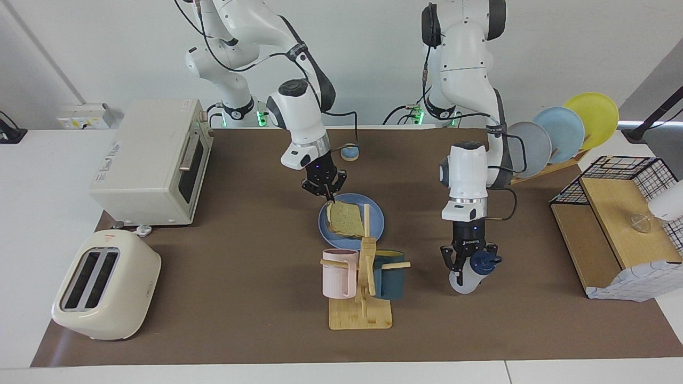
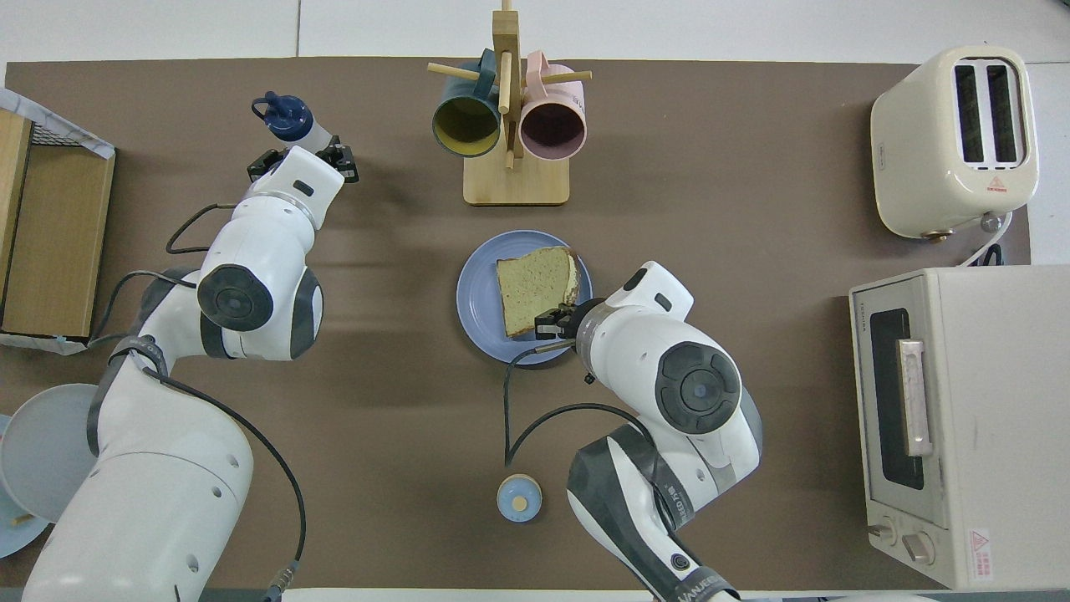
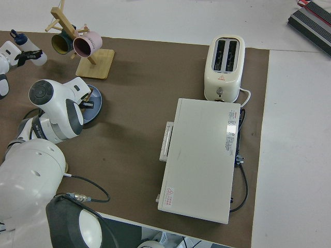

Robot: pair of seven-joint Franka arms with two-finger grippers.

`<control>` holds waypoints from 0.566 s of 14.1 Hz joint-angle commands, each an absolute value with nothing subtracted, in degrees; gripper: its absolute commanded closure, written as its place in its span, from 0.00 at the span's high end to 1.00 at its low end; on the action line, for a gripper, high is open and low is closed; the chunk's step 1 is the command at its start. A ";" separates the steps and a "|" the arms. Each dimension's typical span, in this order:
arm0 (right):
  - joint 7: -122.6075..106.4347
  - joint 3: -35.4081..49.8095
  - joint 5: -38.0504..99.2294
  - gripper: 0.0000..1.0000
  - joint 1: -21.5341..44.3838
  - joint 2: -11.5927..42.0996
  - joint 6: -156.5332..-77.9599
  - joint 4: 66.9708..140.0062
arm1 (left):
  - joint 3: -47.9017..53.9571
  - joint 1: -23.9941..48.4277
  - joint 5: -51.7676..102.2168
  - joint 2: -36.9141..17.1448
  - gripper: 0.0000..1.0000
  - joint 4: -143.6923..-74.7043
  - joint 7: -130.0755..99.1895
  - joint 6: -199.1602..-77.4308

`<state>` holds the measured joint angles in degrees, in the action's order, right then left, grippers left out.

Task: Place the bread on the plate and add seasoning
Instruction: 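Grasp the bottle with the left gripper while the right gripper holds the bread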

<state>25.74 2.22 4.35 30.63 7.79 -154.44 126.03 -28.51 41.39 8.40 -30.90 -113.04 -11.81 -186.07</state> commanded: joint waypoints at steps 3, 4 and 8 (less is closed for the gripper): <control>33.91 2.81 5.45 0.14 31.20 5.19 -155.74 129.81 | -27.78 39.03 7.29 -30.41 0.00 -106.98 -11.25 -176.86; 34.19 2.81 5.45 0.14 31.64 5.19 -155.74 129.81 | -27.69 38.85 7.29 -29.80 0.00 -105.74 -11.08 -174.14; 34.01 2.81 5.45 1.00 31.11 5.27 -155.65 129.64 | -25.76 35.96 7.29 -27.60 0.00 -102.05 -7.66 -165.34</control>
<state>33.78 2.47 4.40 31.78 6.51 -154.44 128.06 -27.85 38.50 8.14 -29.74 -103.64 -9.93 -170.01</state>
